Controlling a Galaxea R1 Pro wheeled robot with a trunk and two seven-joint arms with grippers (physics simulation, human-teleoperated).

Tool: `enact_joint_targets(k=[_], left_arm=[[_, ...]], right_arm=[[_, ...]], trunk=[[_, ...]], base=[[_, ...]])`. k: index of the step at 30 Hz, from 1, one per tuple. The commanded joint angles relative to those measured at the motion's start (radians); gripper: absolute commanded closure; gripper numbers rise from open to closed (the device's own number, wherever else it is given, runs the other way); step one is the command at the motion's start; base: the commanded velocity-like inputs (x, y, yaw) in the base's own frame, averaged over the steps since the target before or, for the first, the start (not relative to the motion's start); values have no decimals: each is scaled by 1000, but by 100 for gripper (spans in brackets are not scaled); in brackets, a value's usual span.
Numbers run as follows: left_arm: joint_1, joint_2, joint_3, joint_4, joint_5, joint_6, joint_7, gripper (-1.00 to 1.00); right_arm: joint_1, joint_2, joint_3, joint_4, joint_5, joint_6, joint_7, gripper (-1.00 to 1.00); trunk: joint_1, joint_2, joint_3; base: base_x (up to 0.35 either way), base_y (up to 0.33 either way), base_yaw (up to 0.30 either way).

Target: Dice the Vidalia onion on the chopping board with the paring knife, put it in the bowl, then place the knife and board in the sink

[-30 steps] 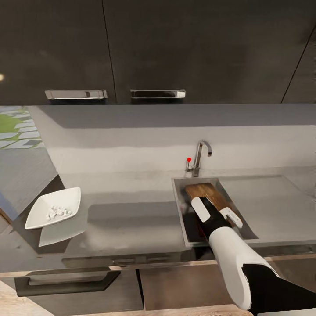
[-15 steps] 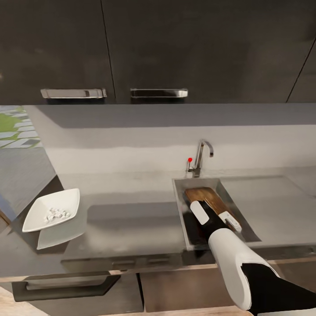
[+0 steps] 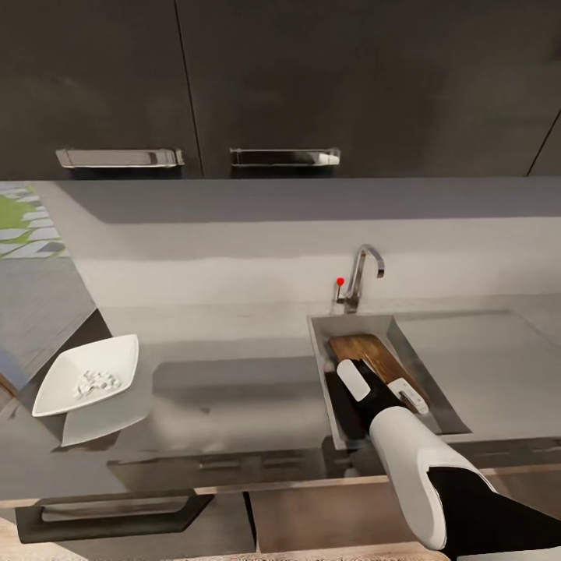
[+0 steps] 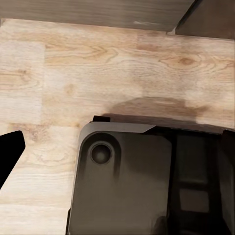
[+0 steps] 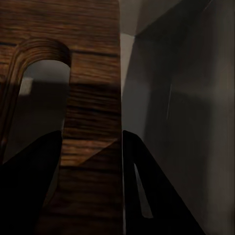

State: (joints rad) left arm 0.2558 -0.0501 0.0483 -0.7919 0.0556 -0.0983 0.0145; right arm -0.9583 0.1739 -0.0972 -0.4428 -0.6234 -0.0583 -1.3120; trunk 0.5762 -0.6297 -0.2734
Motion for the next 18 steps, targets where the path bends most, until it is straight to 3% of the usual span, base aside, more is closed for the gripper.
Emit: enact_joint_targets(k=[1, 18], left_arm=[[0, -1, 1, -1, 6, -1, 1, -100], [0, -1, 1, -2, 6, 0, 1, -100]], right_arm=[[-1, 1, -3, -1, -1, -6, -1, 100], [-1, 1, -3, -1, 1, -17, -1, 100]], trunk=[[0, -1, -3], [0, -1, -30]], base=[[5, 0, 0], [113, -72, 0]])
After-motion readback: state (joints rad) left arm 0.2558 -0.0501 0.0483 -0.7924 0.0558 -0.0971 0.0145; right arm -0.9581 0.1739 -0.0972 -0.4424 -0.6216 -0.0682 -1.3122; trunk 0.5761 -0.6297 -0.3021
